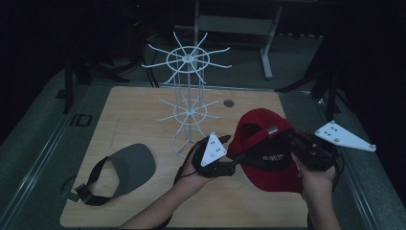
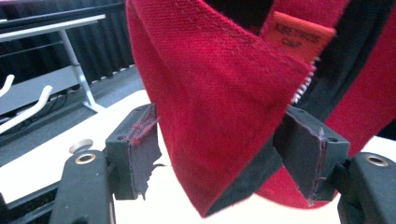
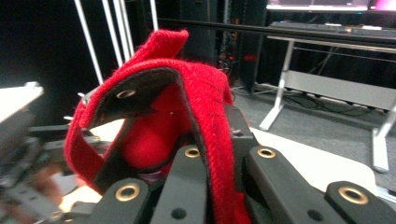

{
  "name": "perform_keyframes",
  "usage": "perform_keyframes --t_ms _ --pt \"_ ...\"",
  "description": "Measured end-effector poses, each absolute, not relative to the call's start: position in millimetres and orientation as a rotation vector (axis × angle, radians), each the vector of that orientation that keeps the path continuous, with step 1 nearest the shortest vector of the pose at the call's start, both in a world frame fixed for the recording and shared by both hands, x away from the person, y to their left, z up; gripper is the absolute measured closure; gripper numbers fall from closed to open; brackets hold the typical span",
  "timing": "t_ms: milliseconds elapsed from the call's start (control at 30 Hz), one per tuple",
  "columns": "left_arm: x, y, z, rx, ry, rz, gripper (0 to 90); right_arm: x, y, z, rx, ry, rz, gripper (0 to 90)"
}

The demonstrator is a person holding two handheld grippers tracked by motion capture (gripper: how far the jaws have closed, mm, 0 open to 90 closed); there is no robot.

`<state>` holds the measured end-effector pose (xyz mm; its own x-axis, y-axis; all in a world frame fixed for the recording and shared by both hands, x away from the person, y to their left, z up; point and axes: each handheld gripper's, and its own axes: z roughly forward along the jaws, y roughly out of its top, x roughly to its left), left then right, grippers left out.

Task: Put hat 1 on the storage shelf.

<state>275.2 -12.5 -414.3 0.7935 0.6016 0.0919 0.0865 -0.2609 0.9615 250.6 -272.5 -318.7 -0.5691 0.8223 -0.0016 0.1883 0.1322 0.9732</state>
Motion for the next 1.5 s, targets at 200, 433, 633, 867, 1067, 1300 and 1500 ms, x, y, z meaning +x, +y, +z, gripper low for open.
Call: perform_keyframes --t_ms 200,433,633,867,1067,1300,1500 --pt "282.6 -21.4 -405.8 1.784 0.601 0.563 33.3 245.6 -266.7 -316.8 0.940 1.877 1.469 89.1" --pt "286.4 -29.3 -400.9 1.775 0.639 0.597 49.1 244.6 -263.8 -318.5 0.931 1.898 1.478 89.1" --pt "286.3 -36.9 -394.3 1.792 0.688 0.635 70.8 244.1 -265.3 -321.7 0.937 1.902 1.455 89.1" --pt "285.5 -41.6 -383.9 1.790 0.701 0.651 89.8 243.2 -271.6 -325.2 0.957 1.892 1.452 89.0" --pt "284.9 -41.1 -368.7 1.749 0.689 0.664 90.0 238.7 -274.2 -337.1 0.980 1.884 1.447 88.6" --pt "283.0 -46.4 -353.6 1.748 0.643 0.689 90.0 237.7 -277.8 -351.0 1.034 1.879 1.438 83.0" --pt "284.7 -48.6 -347.3 1.764 0.611 0.690 90.0 232.9 -279.7 -359.8 1.030 1.903 1.426 70.9"
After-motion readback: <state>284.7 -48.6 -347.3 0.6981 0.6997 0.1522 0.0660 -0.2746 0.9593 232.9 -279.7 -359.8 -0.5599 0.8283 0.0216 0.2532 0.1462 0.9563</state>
